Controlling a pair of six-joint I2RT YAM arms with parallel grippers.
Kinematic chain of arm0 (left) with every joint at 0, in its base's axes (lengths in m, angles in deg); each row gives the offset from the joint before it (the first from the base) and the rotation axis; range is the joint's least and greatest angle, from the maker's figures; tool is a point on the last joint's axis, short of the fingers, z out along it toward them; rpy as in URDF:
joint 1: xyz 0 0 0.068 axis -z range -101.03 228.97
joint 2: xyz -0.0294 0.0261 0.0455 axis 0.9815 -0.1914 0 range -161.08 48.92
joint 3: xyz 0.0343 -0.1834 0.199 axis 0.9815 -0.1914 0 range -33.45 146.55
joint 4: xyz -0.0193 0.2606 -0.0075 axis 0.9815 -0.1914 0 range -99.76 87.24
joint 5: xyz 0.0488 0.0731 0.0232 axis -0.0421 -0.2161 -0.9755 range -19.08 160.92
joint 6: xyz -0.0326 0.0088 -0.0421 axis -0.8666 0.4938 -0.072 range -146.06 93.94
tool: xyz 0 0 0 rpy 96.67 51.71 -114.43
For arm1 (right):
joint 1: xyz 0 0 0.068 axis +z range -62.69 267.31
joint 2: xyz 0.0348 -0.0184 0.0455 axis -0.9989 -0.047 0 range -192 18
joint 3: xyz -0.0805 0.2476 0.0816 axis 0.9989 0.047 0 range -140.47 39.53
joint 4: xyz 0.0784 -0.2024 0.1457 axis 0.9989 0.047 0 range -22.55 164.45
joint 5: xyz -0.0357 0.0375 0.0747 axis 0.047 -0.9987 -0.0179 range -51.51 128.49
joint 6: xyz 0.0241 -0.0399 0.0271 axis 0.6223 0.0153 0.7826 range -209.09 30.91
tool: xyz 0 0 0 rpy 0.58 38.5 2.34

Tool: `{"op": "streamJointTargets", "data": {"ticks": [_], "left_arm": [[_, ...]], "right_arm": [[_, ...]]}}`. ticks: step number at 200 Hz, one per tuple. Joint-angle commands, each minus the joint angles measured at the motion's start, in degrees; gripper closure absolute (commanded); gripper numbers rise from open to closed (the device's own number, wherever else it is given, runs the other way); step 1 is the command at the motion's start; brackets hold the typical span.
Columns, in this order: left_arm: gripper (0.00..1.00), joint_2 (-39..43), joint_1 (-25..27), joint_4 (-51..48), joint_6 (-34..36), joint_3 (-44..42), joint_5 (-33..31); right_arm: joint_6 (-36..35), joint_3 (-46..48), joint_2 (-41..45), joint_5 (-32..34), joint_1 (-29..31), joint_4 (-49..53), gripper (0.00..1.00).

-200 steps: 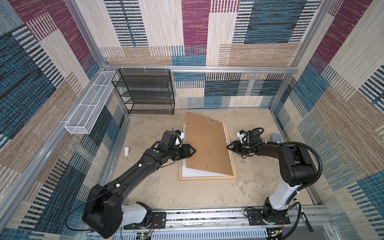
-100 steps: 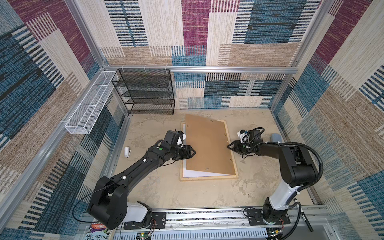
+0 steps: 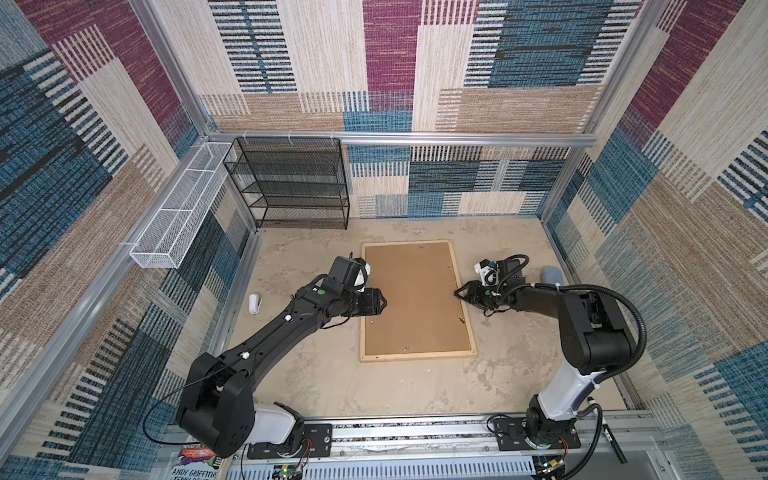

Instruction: Put the photo into the frame

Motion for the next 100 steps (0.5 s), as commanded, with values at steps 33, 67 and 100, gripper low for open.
{"op": "streamJointTargets", "data": {"ticks": [33, 67, 100], "left_arm": [[0.38, 0.0, 0.0, -1.8, 1.4, 0.9, -4.2], [0.41, -3.2, 0.0, -7.7, 0.1, 3.0, -14.9], [0.45, -7.7, 0.0, -8.1, -0.4, 3.8, -19.0]], "right_arm": [[-0.4, -0.5, 0.5, -0.7, 0.1, 0.4, 0.49], [-0.7, -1.0, 0.9, 1.1, 0.1, 1.3, 0.49], [-1.4, -1.4, 3.2, 4.4, 0.1, 2.9, 0.49]]}}
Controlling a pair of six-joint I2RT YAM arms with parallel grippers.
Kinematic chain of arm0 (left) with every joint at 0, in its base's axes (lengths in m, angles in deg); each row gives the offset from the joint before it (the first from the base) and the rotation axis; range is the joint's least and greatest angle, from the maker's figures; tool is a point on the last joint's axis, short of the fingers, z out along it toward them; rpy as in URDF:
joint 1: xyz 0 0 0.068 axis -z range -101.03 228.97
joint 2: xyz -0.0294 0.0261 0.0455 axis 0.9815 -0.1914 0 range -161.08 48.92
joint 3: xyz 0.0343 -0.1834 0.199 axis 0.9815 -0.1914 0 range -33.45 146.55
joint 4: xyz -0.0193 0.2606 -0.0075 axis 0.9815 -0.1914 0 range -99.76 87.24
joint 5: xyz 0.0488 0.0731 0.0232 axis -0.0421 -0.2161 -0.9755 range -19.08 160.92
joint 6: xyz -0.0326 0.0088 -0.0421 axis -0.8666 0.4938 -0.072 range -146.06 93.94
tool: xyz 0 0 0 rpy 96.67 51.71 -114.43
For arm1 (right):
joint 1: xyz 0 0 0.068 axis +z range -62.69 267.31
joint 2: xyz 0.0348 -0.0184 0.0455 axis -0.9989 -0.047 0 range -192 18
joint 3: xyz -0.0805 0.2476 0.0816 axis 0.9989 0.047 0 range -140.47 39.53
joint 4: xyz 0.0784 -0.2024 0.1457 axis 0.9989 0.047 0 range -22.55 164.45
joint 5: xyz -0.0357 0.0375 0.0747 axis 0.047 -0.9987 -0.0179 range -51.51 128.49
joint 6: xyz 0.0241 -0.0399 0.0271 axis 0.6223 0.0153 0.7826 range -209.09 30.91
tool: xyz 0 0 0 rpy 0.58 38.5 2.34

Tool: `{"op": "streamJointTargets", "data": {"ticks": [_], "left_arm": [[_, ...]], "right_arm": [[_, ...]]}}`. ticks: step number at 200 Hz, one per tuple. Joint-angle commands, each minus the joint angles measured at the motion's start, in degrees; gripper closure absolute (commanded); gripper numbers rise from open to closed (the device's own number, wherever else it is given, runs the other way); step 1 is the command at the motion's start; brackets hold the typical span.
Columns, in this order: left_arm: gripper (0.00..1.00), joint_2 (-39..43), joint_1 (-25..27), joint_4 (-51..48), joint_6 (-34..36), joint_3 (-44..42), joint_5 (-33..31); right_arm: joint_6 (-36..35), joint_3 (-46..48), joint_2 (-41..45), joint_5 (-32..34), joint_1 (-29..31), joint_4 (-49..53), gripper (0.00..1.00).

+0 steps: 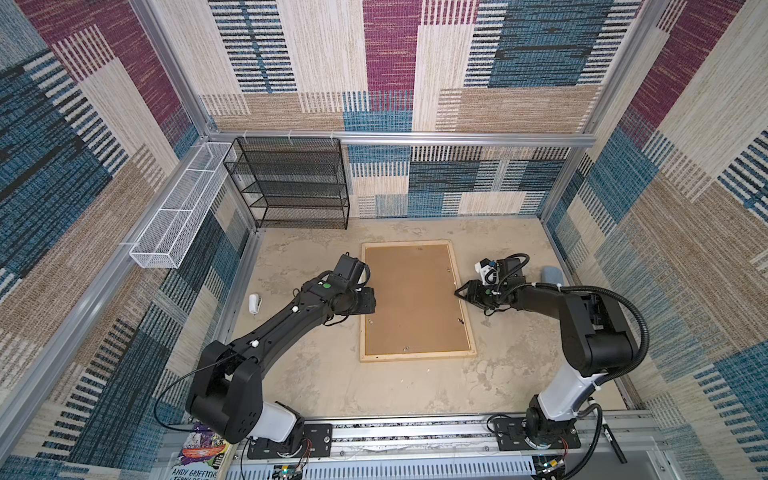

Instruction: Put the photo into the frame

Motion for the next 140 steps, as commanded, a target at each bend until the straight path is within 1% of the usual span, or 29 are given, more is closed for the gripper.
{"op": "streamJointTargets", "data": {"ticks": [1, 23, 35, 64, 89, 140], "left_arm": [[0.45, -2.2, 0.0, -2.0, -0.3, 0.5, -6.1], [0.45, -5.9, -0.1, -0.6, -1.0, 1.7, -11.5], [0.45, -8.2, -0.4, -0.1, -1.3, 3.3, -12.8], [0.46, -13.4, -1.8, 2.9, -0.7, 6.3, -11.2], [0.49, -17.5, -3.5, 3.6, -0.4, 9.4, -9.2], [0.5, -20.5, -4.7, 5.5, 0.6, 11.6, -7.4]], "right_arm": [[-0.7, -0.7, 1.8, 3.2, 0.1, 0.9, 0.49], [-0.8, -0.9, 3.5, 5.9, 0.1, 1.7, 0.49], [-0.9, -0.9, 4.4, 6.7, 0.0, 1.9, 0.49], [-1.3, -0.6, 6.4, 8.0, 0.0, 2.5, 0.49], [-1.6, -0.1, 7.6, 8.0, 0.0, 2.3, 0.49], [-1.9, 1.1, 9.3, 8.3, 0.0, 1.9, 0.49]]}}
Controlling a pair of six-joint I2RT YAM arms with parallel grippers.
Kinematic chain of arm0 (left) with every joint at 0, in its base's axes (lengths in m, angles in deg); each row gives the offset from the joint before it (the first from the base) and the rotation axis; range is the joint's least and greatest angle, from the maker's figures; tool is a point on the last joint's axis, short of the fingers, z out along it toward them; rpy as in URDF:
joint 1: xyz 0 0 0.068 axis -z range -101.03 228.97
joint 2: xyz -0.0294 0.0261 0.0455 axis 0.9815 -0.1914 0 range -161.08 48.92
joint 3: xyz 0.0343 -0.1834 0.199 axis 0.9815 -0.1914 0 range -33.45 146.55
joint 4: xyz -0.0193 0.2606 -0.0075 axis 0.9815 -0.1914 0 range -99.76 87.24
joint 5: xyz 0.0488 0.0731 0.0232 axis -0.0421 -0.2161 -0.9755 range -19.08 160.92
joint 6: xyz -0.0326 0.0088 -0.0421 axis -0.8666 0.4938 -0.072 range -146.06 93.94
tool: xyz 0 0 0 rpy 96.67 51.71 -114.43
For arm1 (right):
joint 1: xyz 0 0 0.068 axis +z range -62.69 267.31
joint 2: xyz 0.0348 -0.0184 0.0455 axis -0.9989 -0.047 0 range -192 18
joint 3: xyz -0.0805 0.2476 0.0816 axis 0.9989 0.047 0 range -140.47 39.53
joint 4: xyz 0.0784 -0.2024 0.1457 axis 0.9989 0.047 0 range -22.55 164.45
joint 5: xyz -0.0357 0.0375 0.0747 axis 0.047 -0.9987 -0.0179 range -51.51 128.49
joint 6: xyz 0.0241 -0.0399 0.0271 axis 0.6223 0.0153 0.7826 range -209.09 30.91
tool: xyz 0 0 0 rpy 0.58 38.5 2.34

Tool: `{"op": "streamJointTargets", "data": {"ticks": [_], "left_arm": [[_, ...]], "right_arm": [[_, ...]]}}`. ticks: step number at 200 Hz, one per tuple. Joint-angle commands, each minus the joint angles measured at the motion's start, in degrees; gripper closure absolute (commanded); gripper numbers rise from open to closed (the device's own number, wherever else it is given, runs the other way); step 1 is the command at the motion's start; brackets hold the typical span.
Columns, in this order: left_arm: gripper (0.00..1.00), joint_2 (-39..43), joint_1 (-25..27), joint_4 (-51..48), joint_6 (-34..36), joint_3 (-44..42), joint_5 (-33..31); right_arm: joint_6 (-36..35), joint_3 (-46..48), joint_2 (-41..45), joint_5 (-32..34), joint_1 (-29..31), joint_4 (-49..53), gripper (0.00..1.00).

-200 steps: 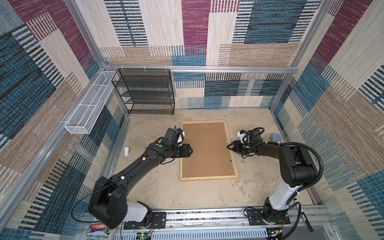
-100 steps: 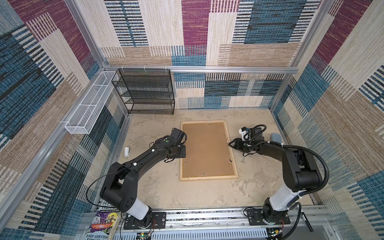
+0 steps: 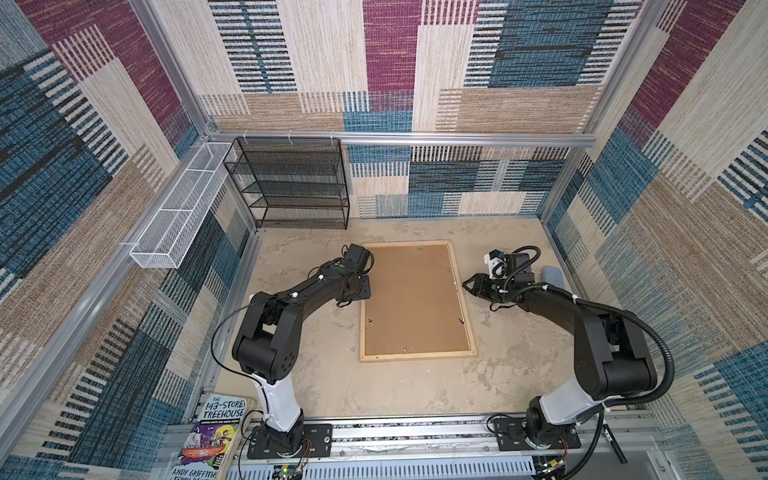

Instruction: Put the photo into the frame

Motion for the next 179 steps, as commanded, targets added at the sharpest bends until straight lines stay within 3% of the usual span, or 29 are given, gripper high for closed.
{"op": "streamJointTargets", "data": {"ticks": [1, 87, 179], "left_arm": [[0.5, -0.6, -0.3, 1.7, 1.0, 0.8, 1.5], [0.53, -3.8, -0.8, 3.9, 1.2, 2.1, -0.1], [0.62, -5.7, -0.9, 5.6, 1.1, 1.7, 3.6]], "right_arm": [[-0.5, 0.5, 0.8, 0.6, 0.1, -0.8, 0.49], [0.0, 2.2, 1.4, 0.3, 0.1, -2.2, 0.49], [-0.2, 2.7, 2.4, -0.3, 0.1, -1.8, 0.49]]}}
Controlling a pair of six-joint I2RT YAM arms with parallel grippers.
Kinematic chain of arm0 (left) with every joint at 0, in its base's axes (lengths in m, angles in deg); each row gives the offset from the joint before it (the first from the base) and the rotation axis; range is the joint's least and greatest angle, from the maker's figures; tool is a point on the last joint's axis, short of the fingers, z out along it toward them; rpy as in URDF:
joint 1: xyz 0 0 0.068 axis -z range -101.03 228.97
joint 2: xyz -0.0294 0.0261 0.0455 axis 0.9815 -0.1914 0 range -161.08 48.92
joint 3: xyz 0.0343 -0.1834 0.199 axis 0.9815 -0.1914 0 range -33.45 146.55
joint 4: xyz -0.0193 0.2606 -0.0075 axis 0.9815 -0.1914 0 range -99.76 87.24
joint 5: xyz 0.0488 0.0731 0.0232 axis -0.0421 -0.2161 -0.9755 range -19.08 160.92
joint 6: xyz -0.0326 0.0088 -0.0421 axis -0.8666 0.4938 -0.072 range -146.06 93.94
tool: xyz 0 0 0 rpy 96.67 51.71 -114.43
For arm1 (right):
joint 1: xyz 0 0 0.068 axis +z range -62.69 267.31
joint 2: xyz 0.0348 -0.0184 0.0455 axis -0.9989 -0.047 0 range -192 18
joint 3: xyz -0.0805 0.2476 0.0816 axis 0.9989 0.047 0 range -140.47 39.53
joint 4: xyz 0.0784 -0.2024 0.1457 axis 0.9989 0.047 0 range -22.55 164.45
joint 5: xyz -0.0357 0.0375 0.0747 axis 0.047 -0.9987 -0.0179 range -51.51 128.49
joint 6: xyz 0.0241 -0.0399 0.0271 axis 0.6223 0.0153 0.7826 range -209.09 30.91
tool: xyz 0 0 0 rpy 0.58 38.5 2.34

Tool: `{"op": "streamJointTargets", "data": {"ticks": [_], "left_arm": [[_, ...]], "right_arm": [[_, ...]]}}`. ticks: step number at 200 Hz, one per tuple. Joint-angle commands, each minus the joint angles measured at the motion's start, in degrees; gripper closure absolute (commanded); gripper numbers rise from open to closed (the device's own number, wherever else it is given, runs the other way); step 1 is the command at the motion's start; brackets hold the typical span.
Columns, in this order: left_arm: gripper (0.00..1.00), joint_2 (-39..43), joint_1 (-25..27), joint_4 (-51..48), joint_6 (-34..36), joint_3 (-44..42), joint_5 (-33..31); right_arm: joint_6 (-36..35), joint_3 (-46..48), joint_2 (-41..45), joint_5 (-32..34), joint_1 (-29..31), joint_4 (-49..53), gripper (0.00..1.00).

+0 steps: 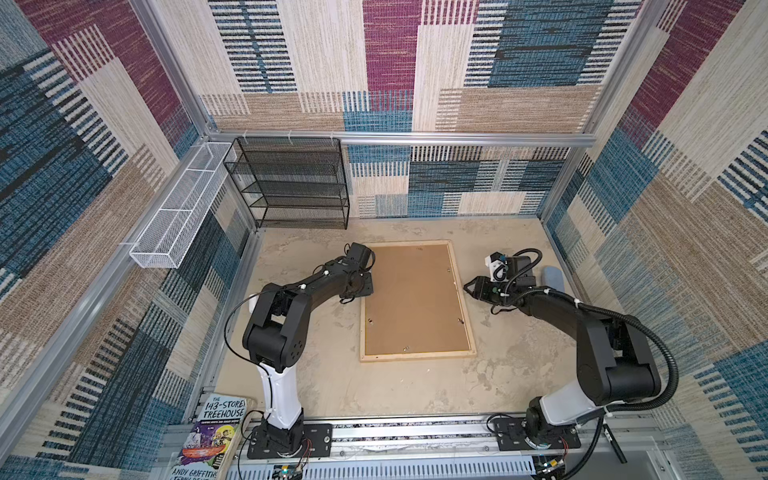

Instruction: Put the photo into the frame

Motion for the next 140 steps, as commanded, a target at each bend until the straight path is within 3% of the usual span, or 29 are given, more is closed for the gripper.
{"op": "streamJointTargets", "data": {"ticks": [1, 49, 86, 140], "left_arm": [[0.62, -0.4, -0.1, 0.9, 0.7, -0.2, 2.2], [0.74, 1.3, -0.1, 2.7, -1.6, -3.6, 3.2], [0.76, 4.8, 0.0, 6.2, -5.7, -9.9, 6.8], [0.78, 11.5, 1.1, 11.1, -10.9, -19.4, 10.9]], "right_arm": [[-0.2, 0.5, 0.8, -0.6, 0.0, -1.3, 0.49], [0.9, 2.3, 3.5, -2.5, 0.1, -2.1, 0.49], [3.9, 4.4, 5.3, -6.4, 1.7, -5.8, 0.49], [9.1, 2.5, -0.7, -9.7, 7.2, -12.7, 0.5]]}}
